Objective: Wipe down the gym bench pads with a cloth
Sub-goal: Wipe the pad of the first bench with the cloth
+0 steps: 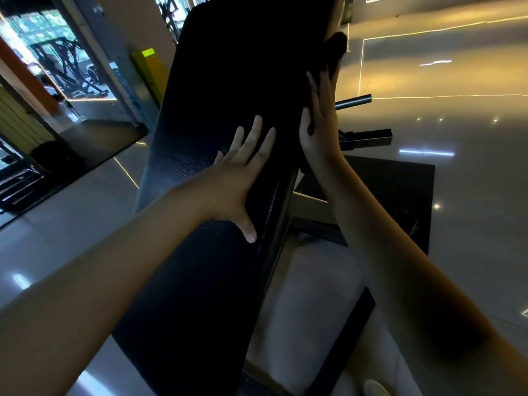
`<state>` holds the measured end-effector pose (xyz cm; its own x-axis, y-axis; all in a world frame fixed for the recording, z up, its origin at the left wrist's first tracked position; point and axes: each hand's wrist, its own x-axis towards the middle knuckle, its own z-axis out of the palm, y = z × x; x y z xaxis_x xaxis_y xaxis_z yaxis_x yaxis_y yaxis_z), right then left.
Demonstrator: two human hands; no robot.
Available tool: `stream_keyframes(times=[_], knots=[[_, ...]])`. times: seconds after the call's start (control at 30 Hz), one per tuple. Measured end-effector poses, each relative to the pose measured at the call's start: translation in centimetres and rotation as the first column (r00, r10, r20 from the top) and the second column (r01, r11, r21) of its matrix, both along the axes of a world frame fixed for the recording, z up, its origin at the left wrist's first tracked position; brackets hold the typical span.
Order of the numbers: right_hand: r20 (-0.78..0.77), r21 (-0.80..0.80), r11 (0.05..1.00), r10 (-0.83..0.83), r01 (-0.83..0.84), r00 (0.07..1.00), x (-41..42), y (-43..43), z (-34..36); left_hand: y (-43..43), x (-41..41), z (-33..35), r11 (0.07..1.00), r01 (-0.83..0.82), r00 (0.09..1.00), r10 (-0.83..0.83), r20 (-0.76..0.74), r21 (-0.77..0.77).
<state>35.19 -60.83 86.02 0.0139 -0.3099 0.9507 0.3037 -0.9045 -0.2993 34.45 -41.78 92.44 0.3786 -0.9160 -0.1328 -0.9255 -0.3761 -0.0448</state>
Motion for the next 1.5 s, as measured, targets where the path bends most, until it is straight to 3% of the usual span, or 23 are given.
stream_keyframes(times=[0.1, 0.17, 0.23, 0.3, 0.5, 0.77, 1.07, 1.5], knots=[[-0.061, 0.012, 0.999, 0.053, -0.052, 0.997, -1.4, 2.3, -1.9, -0.1, -0.3, 0.2, 0.999, -0.011, 1.000, 0.011, 0.022, 0.031], [-0.115, 0.138, 0.980, 0.156, -0.140, 0.981, -3.0, 4.8, -3.3, 0.0, -0.3, 0.2, 0.999, -0.005, 0.999, 0.003, 0.041, 0.052], [-0.199, 0.384, 0.890, 0.338, -0.244, 0.920, -4.8, 7.6, -4.4, 0.0, -0.2, 0.1, 0.999, 0.003, 0.999, -0.005, 0.043, 0.043], [-0.220, 0.524, 0.806, 0.441, -0.276, 0.870, -6.1, 10.2, -5.9, 0.0, -0.2, 0.1, 1.000, 0.009, 0.999, -0.011, 0.040, 0.030], [-0.174, 0.674, 0.680, 0.525, -0.288, 0.833, -9.5, 16.8, -10.3, 0.9, -0.1, -0.6, 1.000, 0.023, 0.999, -0.023, 0.037, 0.004], [-0.181, 0.646, 0.700, 0.529, -0.306, 0.829, -10.9, 19.7, -12.9, 4.2, -1.1, -3.6, 0.999, 0.013, 1.000, -0.013, 0.016, 0.034], [-0.249, 0.670, 0.705, 0.507, -0.231, 0.825, -9.9, 16.9, -8.9, 5.2, -1.9, -4.7, 1.000, -0.015, 1.000, 0.015, 0.005, -0.003], [-0.152, 0.662, 0.698, 0.481, -0.272, 0.863, -9.2, 15.0, -7.4, 4.8, -1.6, -5.5, 0.998, -0.059, 0.996, 0.057, -0.066, -0.033]])
